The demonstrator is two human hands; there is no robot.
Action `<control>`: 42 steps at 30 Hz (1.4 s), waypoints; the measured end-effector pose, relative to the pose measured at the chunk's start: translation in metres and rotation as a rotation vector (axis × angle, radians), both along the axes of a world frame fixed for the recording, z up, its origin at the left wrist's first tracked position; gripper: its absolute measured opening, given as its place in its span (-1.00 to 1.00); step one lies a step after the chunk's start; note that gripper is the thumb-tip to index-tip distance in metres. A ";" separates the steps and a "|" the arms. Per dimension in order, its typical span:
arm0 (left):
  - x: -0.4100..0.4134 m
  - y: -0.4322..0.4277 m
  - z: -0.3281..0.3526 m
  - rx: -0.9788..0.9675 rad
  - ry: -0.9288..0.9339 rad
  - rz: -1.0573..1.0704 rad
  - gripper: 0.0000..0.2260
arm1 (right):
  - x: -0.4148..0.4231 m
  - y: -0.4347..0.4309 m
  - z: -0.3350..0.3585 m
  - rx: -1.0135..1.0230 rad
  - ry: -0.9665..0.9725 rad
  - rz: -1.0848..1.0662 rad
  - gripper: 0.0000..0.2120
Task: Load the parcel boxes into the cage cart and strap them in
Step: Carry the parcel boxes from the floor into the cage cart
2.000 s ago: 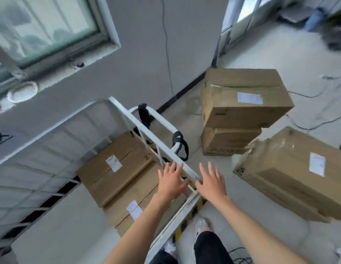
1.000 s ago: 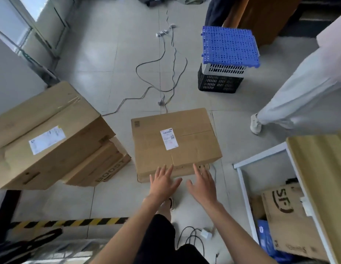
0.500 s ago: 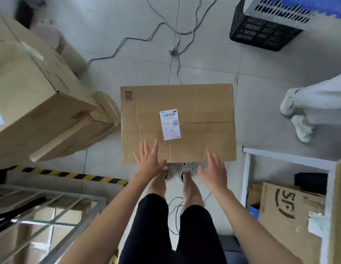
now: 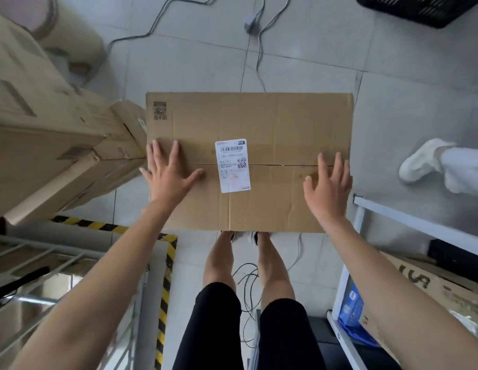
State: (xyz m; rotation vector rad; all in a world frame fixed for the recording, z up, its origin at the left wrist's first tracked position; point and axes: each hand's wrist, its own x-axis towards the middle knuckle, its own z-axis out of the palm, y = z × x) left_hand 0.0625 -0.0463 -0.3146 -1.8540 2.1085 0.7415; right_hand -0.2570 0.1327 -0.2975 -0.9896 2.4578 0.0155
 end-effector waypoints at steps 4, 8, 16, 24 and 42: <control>0.016 -0.024 0.001 0.081 0.213 0.279 0.02 | -0.023 -0.009 -0.006 -0.014 -0.113 -0.141 -0.20; 0.029 -0.028 0.000 0.199 0.364 0.474 0.22 | -0.028 0.000 -0.010 -0.080 -0.216 -0.281 0.00; 0.015 -0.014 0.022 0.153 0.344 0.578 0.12 | -0.043 0.004 0.007 -0.096 -0.355 -0.521 0.02; -0.024 0.025 0.155 0.040 0.414 0.607 0.07 | -0.103 0.004 0.152 -0.168 -0.312 -0.386 -0.03; 0.174 0.218 0.431 -0.420 0.457 1.076 -0.01 | 0.063 -0.037 0.374 -0.394 -0.424 0.265 -0.07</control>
